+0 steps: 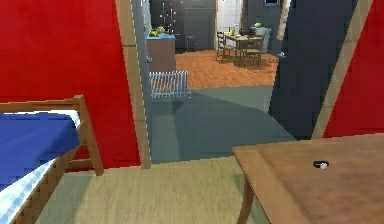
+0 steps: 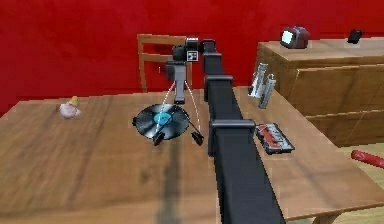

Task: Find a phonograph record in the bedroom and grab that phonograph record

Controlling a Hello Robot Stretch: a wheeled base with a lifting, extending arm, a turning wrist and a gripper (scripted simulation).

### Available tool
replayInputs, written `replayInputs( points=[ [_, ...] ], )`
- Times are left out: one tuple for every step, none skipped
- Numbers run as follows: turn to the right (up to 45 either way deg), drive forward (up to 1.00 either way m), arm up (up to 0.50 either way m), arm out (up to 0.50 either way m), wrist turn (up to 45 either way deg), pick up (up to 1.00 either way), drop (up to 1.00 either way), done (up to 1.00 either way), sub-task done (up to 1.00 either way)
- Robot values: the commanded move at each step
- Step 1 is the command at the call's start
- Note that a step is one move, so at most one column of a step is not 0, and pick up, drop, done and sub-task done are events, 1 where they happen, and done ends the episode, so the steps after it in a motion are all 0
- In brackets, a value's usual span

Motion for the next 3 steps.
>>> replayInputs(
  points=[
    [0.0,0.0,0.0,0.0,45.0,0.0,0.0,0.0,0.0],
    [0.0,0.0,0.0,0.0,45.0,0.0,0.0,0.0,0.0],
    [0.0,0.0,0.0,0.0,45.0,0.0,0.0,0.0,0.0]
  ],
)
